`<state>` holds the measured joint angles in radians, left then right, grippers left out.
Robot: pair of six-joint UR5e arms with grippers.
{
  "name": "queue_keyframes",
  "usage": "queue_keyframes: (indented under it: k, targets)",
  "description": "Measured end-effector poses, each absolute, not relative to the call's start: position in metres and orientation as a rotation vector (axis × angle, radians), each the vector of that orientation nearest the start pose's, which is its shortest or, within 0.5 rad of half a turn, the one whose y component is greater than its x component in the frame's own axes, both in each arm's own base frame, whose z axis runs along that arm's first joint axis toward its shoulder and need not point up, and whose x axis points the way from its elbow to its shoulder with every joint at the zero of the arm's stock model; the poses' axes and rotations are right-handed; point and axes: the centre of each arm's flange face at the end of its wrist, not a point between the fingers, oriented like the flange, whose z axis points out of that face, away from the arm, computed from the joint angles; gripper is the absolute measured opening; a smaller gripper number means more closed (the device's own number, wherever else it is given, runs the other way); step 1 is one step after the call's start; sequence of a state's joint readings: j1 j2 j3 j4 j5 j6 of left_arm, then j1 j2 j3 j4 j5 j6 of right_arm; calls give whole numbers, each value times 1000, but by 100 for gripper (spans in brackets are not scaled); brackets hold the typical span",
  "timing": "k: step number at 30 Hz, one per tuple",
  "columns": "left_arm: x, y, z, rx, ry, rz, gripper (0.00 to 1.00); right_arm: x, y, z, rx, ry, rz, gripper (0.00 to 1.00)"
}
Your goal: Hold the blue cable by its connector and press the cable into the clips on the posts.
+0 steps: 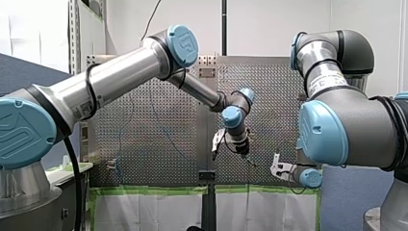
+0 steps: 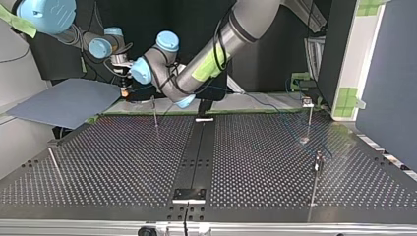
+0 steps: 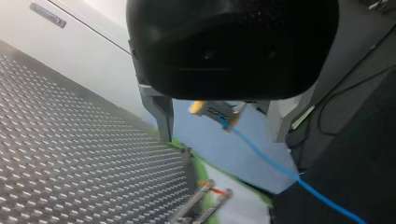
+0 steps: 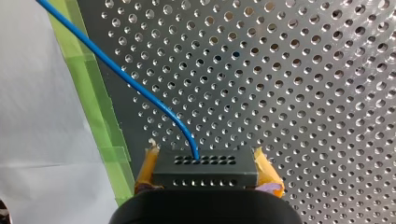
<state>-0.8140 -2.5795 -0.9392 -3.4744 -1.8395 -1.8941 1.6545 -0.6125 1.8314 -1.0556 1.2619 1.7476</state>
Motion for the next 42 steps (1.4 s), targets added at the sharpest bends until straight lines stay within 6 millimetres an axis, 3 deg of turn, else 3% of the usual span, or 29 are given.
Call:
queue_keyframes:
  k: [14, 23, 35, 42]
  targets:
    - [427, -607, 61, 362, 2379, -303, 100, 210, -546, -75, 1543, -1304, 1538, 0]
    - [439, -604, 69, 309, 2413, -263, 100, 210, -547, -74, 1542, -1302, 1538, 0]
    - [433, -605, 28, 350, 2521, -185, 100, 211, -549, -73, 1541, -1300, 1539, 0]
    - [427, -597, 20, 387, 2583, -140, 100, 212, -549, -73, 1541, -1296, 1543, 0]
